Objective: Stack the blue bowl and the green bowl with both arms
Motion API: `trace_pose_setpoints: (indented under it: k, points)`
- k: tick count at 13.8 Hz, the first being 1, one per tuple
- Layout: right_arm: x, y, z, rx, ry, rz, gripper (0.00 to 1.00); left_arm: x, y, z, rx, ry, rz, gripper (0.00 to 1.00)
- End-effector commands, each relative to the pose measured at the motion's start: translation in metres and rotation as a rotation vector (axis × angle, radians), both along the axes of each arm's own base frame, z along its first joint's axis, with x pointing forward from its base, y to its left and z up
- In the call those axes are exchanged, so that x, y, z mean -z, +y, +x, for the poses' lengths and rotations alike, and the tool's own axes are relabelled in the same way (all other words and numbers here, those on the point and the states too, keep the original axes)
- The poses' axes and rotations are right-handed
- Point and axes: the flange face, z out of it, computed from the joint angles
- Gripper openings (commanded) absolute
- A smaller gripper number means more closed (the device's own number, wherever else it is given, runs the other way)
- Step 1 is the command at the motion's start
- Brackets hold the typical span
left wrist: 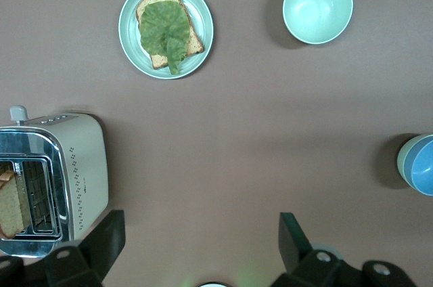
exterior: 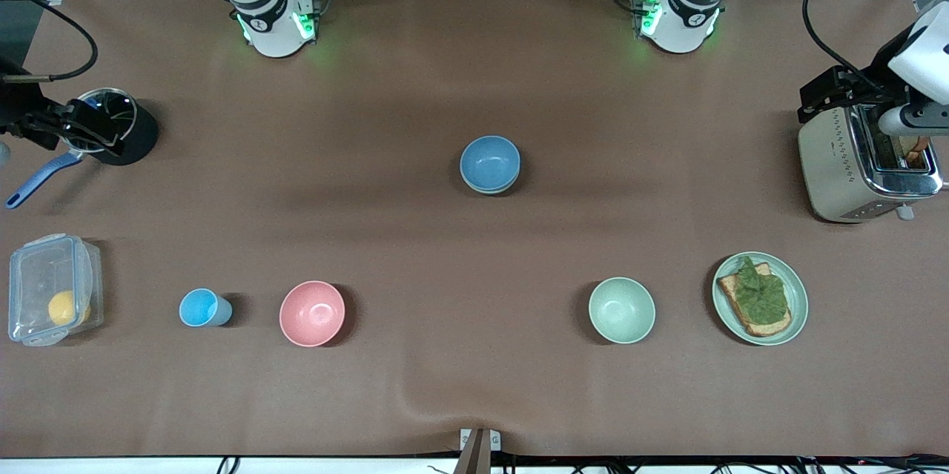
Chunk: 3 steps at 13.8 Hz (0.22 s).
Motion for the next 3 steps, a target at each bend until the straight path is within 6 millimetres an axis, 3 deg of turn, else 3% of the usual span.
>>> trace_pose_setpoints:
  k: [1, 3]
  points:
    - [-0.0047, 0.0010, -0.0068, -0.011, -0.002, 0.008, 1.00, -0.0030, -0.0042, 0.0013, 0.007, -0.016, 0.021, 1.00]
    - [-0.0049, 0.0001, -0.0073, -0.010, -0.002, 0.008, 1.00, -0.0013, -0.0033, 0.0016, 0.005, -0.011, 0.022, 1.00]
